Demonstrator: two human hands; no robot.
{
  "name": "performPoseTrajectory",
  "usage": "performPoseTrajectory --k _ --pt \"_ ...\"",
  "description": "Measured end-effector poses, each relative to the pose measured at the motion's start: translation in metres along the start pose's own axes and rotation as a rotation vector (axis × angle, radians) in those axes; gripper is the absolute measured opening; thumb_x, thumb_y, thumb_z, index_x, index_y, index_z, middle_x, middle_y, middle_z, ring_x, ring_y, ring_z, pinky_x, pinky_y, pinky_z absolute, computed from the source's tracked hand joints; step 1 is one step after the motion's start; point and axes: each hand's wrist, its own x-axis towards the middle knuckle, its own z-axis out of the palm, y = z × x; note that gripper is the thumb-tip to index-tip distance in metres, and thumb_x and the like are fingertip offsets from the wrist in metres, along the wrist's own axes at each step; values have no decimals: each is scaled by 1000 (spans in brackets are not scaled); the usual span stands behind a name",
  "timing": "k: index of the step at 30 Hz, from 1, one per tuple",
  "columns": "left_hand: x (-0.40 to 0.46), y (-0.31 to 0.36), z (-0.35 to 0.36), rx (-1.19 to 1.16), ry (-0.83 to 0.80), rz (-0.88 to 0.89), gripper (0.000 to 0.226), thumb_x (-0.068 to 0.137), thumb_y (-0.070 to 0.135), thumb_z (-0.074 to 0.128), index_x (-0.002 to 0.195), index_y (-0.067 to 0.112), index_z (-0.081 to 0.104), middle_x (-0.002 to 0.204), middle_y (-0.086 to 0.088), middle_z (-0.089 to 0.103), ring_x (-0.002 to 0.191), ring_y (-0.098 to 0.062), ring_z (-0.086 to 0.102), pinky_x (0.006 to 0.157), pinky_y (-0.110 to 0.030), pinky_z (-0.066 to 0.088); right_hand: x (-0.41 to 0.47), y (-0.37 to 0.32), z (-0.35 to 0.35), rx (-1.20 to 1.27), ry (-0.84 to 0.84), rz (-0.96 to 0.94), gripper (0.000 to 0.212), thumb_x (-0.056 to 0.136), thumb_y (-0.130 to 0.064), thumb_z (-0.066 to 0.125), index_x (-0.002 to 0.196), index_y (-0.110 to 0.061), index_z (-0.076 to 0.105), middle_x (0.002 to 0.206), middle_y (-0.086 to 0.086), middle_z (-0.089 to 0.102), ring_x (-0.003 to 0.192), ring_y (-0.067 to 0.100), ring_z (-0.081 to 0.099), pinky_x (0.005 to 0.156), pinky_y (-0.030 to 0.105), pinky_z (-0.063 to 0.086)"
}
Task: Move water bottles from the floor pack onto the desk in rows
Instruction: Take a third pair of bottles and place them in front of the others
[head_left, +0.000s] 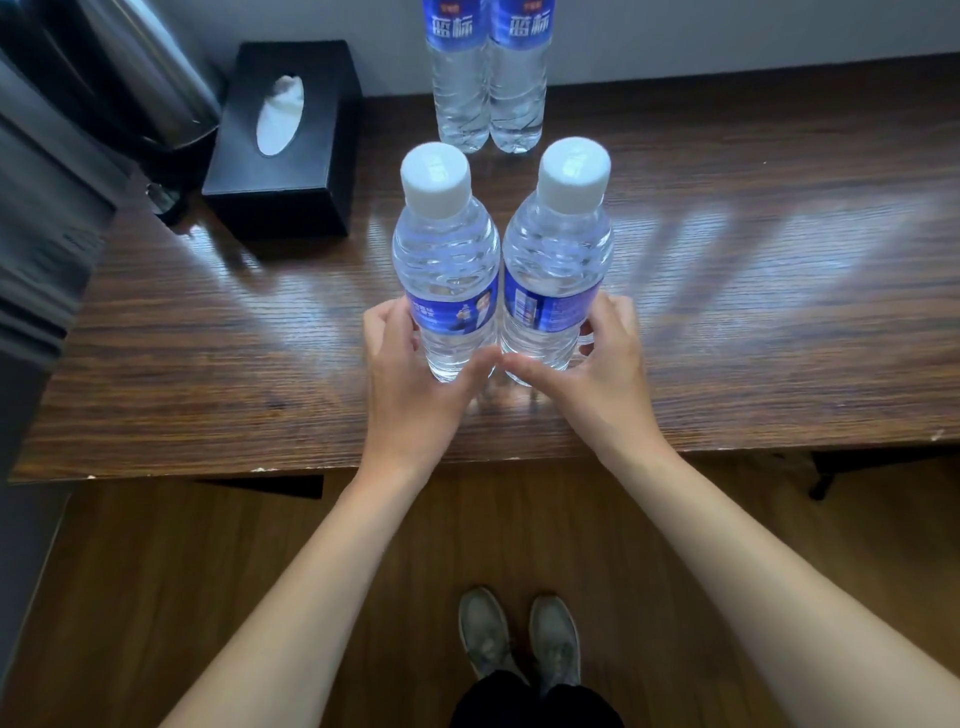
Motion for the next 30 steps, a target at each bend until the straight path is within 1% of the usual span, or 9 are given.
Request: performPoseTrajectory --k 3,5,7,13,21,23,25,27,30 --pt "-6 -4 -2 -168 -91 -32 57 82 19 76 132 13 49 132 -4 52 124 -10 56 101 -27 50 -3 3 -5 84 -80 -56 66 69 -43 79 127 -23 54 124 -8 47 117 -2 46 92 6 38" --pt "-9 -4 -2 -210 -99 -52 57 83 -1 70 135 9 47 130 -2 60 122 -9 59 96 -20 49 -6 3 -8 157 -121 -51 62 76 -33 74 133 -21 52 127 -10 52 118 -3 49 93 7 41" --pt "-9 -4 -1 -206 -78 -52 56 82 -10 67 132 6 49 125 0 64 117 -7 61 92 -17 49 -6 4 -8 176 -111 -40 60 77 -29 75 132 -19 52 125 -10 57 115 -2 53 94 10 44" --pt "-15 -7 2 -161 34 -75 65 76 12 83 130 12 47 126 2 60 118 -13 60 102 -41 51 0 9 -5 59 -24 -18 68 63 -47 83 120 -23 54 112 -8 57 106 8 56 89 25 50" --pt "-11 -11 5 -9 54 -38 87 64 56 84 131 15 46 124 -1 53 114 -18 57 95 -36 54 2 5 0 -5 -38 -20 84 50 -68 79 118 -27 50 107 -12 45 107 10 49 86 20 45" --pt "-12 -11 3 -30 2 -26 82 70 50 83 135 15 46 127 -2 50 119 -17 55 94 -23 52 0 8 -2 42 -69 -16 85 53 -62 83 122 -26 49 112 -10 43 109 5 49 89 17 45" --pt "-14 -11 1 -140 -56 -22 72 80 28 78 141 11 43 134 -6 52 126 -19 53 95 -17 50 -4 11 -6 95 -102 -44 79 63 -52 83 128 -22 50 120 -5 43 113 -2 47 92 14 45" --pt "-16 -12 -1 -204 -86 -27 67 83 13 72 142 7 42 137 -6 56 130 -18 54 104 -27 48 -7 11 -8 135 -127 -63 70 73 -37 81 133 -20 49 126 -3 49 115 -4 48 89 10 45" --pt "-15 -12 -2 -191 -67 -35 59 83 9 74 136 6 49 130 -2 63 123 -14 60 105 -35 50 -9 10 -9 174 -120 -51 60 76 -24 81 128 -18 53 122 -4 60 109 -3 56 80 5 43"
